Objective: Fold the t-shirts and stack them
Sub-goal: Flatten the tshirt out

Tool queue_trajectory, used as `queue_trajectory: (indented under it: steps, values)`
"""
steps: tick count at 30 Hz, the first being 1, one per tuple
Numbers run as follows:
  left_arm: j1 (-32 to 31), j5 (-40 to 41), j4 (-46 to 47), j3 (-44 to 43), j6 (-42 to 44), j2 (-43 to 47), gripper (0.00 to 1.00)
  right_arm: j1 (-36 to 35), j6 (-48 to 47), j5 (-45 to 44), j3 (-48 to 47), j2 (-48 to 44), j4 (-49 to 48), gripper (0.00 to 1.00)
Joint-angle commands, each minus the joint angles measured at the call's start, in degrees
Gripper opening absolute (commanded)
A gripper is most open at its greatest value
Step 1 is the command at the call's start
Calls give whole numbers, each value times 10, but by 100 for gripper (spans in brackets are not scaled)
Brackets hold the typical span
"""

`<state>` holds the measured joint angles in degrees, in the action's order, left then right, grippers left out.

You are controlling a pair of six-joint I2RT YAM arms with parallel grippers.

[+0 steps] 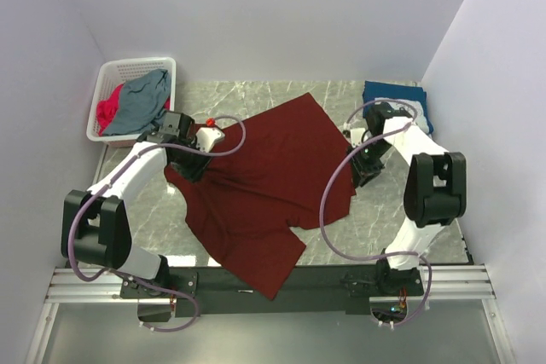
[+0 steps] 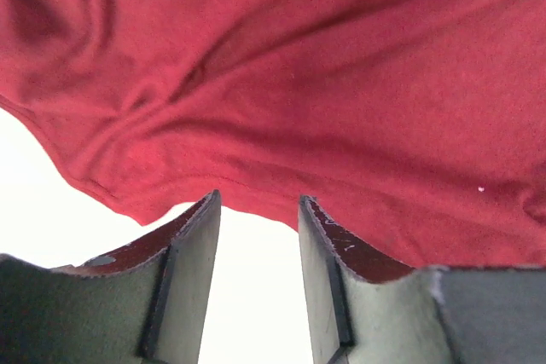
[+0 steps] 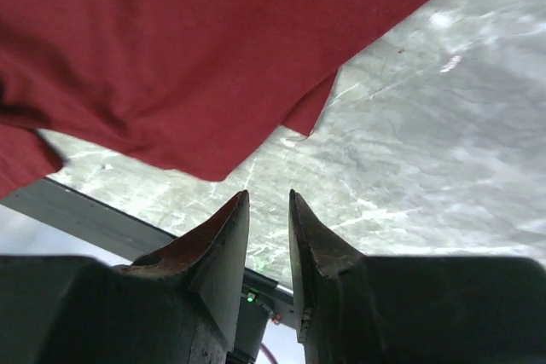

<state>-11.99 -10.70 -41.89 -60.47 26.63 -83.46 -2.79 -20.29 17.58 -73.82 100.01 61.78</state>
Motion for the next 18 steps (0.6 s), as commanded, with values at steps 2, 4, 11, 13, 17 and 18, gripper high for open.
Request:
queue_trajectory:
  steps: [2,4,11,13,17,18]
  values:
    - [1,-12,-4,22,-11,15,50,1,36,-20,17,27,-49,35]
    - [-1,-13,-6,30,-11,19,52,2,44,-20,18,36,-58,36]
    - [-22,-9,1,69,-17,37,53,2,56,-35,20,84,-93,37]
    - [-22,-8,3,72,-18,43,53,1,58,-43,25,93,-101,36]
    - [-23,-4,3,72,-17,46,53,1,61,-53,30,113,-116,34]
    - [-23,-4,3,72,-18,45,53,1,61,-54,31,114,-117,32]
